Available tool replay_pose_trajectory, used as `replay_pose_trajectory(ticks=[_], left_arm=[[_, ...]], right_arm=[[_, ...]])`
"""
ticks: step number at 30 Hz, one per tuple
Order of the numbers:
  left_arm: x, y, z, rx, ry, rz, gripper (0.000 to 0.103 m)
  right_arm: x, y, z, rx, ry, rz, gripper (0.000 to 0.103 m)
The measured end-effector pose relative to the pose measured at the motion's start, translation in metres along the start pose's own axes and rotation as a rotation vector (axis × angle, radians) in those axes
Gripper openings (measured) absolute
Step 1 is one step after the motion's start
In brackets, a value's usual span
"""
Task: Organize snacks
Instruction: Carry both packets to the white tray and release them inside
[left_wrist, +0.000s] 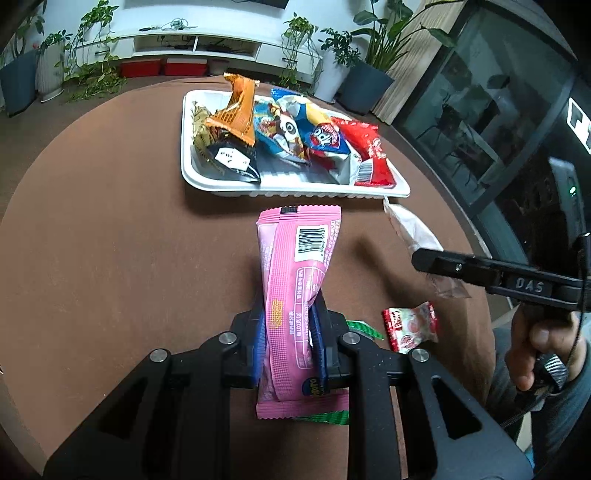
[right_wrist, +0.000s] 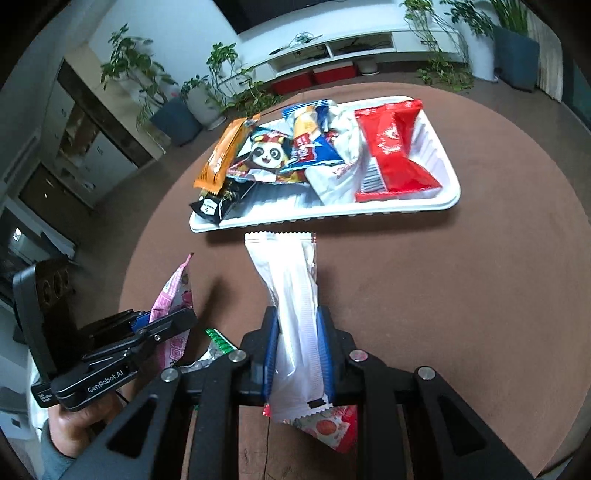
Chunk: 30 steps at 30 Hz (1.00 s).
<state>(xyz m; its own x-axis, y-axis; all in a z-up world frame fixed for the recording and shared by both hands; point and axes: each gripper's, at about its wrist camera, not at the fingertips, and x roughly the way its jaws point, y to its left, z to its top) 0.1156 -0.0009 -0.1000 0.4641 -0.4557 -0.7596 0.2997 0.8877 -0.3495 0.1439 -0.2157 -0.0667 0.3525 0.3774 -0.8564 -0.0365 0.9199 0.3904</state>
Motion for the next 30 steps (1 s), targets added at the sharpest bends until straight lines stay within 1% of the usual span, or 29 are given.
replay_pose_trajectory(ticks=[5,9,13,17,20,23,28,30], left_arm=[[-0.013,-0.004,0.005,-0.004,-0.023,-0.01,0.019],[-0.023,-0.008,0.019,-0.006,-0.047,-0.02,0.019],[-0.03,-0.015,0.042,0.017,-0.074,-0.009,0.019],[-0.034,-0.026,0.077,0.043,-0.101,-0.001,0.019],[-0.027,-0.033,0.105,0.05,-0.106,0.002,0.019],[-0.017,-0.04,0.127,0.055,-0.102,-0.002,0.019],[0.012,-0.045,0.154,0.038,-0.08,0.007,0.019],[0.027,-0.044,0.163,0.032,-0.074,0.034,0.019]], right_arm=[[-0.004,-0.016,-0.005,0.05,-0.01,0.01,0.022],[-0.015,-0.032,0.001,0.085,-0.04,0.007,0.022],[-0.036,-0.041,0.019,0.097,-0.094,-0.009,0.022],[-0.058,-0.04,0.047,0.085,-0.163,-0.019,0.022],[-0.069,-0.031,0.071,0.062,-0.205,-0.017,0.022],[-0.07,-0.019,0.094,0.031,-0.231,-0.02,0.022],[-0.044,-0.008,0.13,0.019,-0.215,-0.001,0.022],[-0.034,-0.006,0.138,0.012,-0.202,-0.006,0.022]])
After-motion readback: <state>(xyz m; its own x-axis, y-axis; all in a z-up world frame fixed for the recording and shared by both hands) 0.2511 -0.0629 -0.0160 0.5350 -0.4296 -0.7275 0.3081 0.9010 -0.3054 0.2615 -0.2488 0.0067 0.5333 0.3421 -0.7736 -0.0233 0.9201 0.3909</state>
